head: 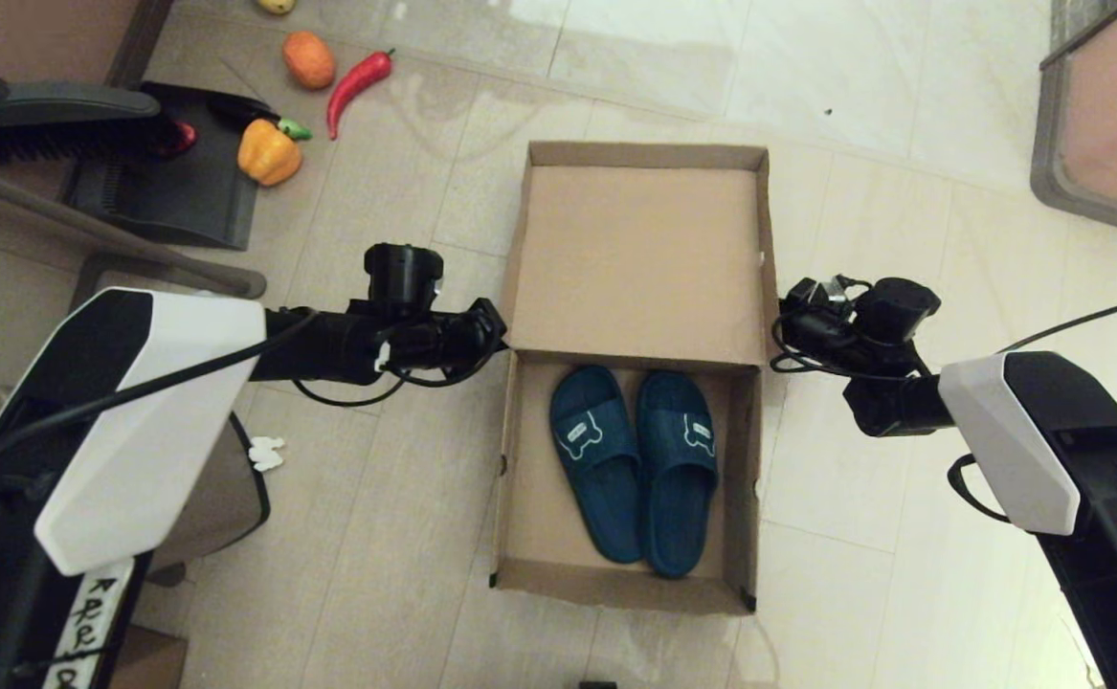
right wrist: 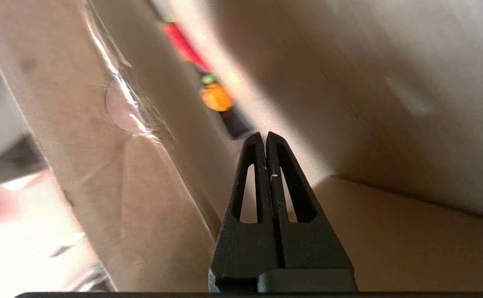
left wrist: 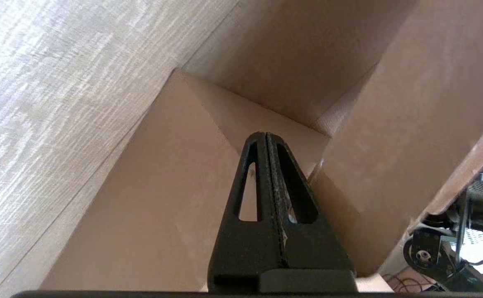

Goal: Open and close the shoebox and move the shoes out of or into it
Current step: Close the shoe box

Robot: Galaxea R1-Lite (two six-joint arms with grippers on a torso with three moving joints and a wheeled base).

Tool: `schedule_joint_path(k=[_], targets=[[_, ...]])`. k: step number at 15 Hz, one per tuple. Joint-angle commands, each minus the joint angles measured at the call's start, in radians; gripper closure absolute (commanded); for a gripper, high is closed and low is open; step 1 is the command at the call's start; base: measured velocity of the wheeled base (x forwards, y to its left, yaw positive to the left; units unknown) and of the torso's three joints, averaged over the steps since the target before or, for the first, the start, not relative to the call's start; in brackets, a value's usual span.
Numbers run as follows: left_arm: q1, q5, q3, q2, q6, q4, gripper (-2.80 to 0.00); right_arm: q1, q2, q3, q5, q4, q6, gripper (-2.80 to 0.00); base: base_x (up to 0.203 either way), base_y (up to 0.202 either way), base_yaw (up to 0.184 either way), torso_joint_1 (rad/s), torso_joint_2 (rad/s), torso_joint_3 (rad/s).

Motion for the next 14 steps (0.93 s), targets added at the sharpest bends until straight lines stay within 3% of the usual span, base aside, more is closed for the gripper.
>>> schedule_joint_path(k=[1, 5, 10, 14], targets=[[0.001, -0.001, 0.000, -0.012, -0.005, -0.001, 0.00, -0.006, -0.009, 0.001, 0.020, -0.070, 0.073, 0.00, 0.000, 0.000, 0.000, 0.000, 0.00, 0.000], [0.002, -0.001, 0.001, -0.027, -0.005, 0.000, 0.00, -0.026, -0.025, 0.002, 0.116, -0.337, 0.321, 0.00, 0.000, 0.000, 0.000, 0.000, 0.00, 0.000], [0.002, -0.001, 0.001, -0.062, -0.005, -0.003, 0.00, -0.041, -0.073, 0.003, 0.194, -0.388, 0.380, 0.00, 0.000, 0.000, 0.000, 0.000, 0.00, 0.000], [0.002, 0.004, 0.001, -0.100, -0.005, -0.003, 0.00, -0.059, -0.115, 0.003, 0.279, -0.470, 0.563, 0.00, 0.000, 0.000, 0.000, 0.000, 0.00, 0.000]])
